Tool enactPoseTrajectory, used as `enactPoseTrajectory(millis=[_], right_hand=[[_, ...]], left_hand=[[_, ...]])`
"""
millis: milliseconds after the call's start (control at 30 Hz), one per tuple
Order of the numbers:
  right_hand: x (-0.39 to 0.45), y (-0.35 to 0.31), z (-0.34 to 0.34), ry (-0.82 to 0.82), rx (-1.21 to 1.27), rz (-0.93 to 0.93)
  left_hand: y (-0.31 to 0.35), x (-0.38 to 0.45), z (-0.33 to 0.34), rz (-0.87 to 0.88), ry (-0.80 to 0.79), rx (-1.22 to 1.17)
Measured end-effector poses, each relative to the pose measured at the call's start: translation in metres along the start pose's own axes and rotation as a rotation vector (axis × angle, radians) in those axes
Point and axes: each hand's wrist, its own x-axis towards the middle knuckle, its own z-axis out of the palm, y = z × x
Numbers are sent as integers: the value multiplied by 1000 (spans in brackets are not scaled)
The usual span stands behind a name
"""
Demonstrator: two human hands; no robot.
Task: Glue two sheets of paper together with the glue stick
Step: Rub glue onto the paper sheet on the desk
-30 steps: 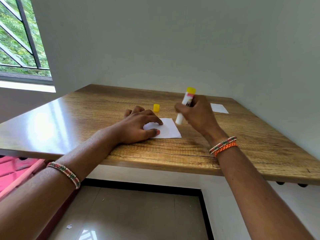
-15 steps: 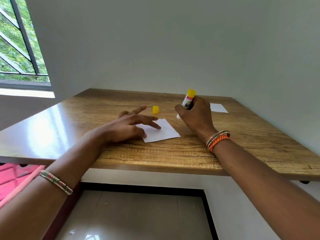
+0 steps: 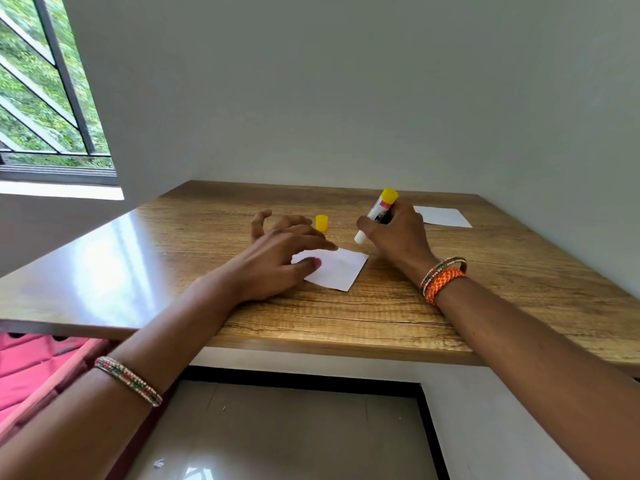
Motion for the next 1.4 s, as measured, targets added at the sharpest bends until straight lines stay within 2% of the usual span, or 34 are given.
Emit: enactPoseTrajectory(millis=[100,167,767,1400], right_hand=[[1,0,-1,-17,31,33],[1,-1,-2,-41,22,40],[-4,-3,3,-128,-103,-36],[-24,-14,-4,-126,-100,-67]], left_hand=[[-1,-1,2,-14,-142,29],[1,0,1,-23,-176,50],[3,1,3,-27,-190,52],[4,1,2,-54,-173,28]])
